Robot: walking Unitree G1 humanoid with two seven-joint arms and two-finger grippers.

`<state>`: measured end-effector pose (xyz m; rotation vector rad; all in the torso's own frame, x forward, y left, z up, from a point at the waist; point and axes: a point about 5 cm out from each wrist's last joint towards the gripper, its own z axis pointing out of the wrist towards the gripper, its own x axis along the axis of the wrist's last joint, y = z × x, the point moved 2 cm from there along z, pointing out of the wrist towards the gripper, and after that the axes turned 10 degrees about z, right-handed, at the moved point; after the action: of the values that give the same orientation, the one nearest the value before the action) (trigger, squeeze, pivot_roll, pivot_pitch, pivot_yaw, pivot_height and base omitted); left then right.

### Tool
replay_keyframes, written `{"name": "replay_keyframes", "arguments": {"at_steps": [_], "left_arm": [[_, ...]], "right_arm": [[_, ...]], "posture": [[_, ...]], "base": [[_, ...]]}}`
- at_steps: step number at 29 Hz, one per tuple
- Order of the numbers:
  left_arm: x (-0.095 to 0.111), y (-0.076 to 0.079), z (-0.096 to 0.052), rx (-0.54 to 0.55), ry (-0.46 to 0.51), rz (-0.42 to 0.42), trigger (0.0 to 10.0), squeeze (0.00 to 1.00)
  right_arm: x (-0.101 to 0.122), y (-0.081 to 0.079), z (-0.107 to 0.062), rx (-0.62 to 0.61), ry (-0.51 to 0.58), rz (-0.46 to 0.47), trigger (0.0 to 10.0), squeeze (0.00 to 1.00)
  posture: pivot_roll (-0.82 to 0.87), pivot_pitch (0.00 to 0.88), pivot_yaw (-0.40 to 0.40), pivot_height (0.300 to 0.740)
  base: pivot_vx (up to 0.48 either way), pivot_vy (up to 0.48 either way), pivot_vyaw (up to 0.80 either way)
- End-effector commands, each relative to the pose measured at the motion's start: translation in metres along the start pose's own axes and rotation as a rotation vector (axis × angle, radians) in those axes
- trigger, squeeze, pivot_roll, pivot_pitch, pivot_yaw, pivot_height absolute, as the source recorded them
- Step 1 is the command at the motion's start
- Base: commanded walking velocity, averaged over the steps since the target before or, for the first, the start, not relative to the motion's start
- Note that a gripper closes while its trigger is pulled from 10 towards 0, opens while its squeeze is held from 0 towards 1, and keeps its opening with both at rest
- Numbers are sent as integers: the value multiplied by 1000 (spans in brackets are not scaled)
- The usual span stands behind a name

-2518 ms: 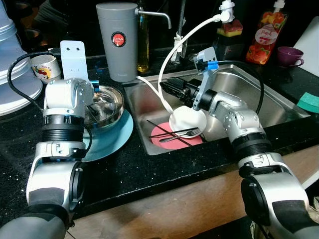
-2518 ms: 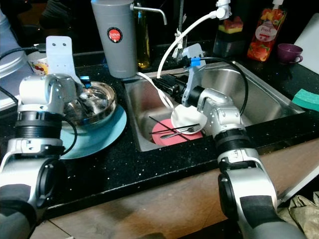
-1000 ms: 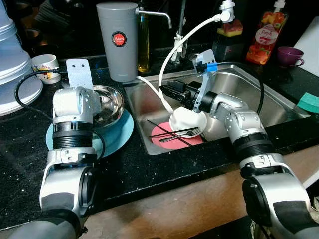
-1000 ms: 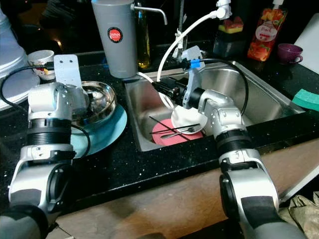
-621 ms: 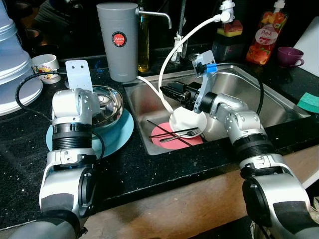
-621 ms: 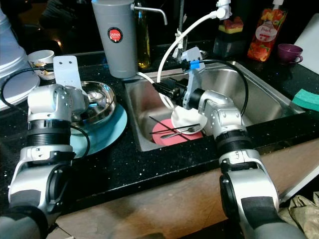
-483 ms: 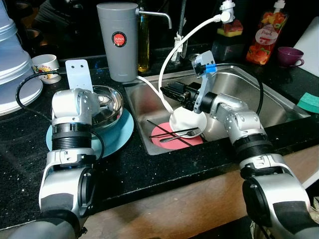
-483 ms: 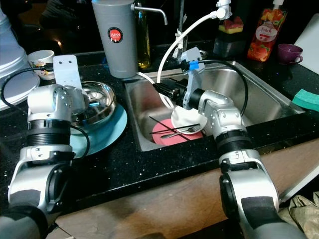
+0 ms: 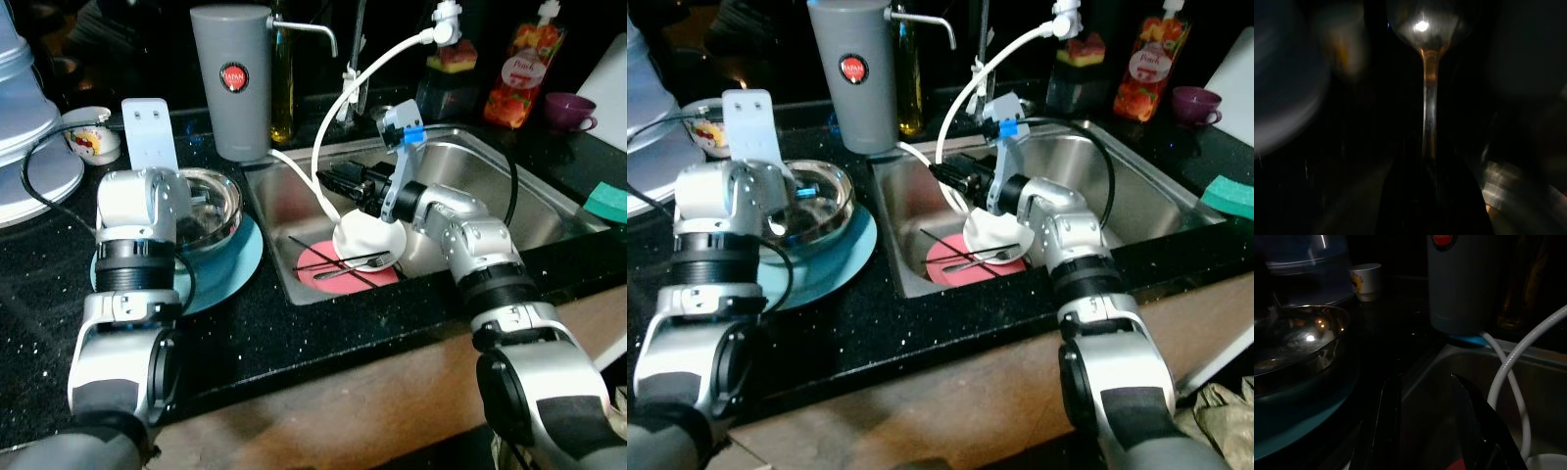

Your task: Kitchen organization

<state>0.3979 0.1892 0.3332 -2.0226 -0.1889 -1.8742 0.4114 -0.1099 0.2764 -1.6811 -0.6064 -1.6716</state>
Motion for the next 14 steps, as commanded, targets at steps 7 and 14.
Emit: {"name": "replay_keyframes", "arguments": {"at_steps": [7,14], "left_arm": [[39,22,-50,-693,319,-130,0,0],[22,3,-55,-837,280,-160,0,0]], "right_arm": [[32,8,-1,-163,274,205,10000,0],[33,-8,4,-75,321,379,10000,1000]], "posture": [[57,62,-9,740],[54,73,0,740]], "base": [[0,0,0],[0,0,0]]}}
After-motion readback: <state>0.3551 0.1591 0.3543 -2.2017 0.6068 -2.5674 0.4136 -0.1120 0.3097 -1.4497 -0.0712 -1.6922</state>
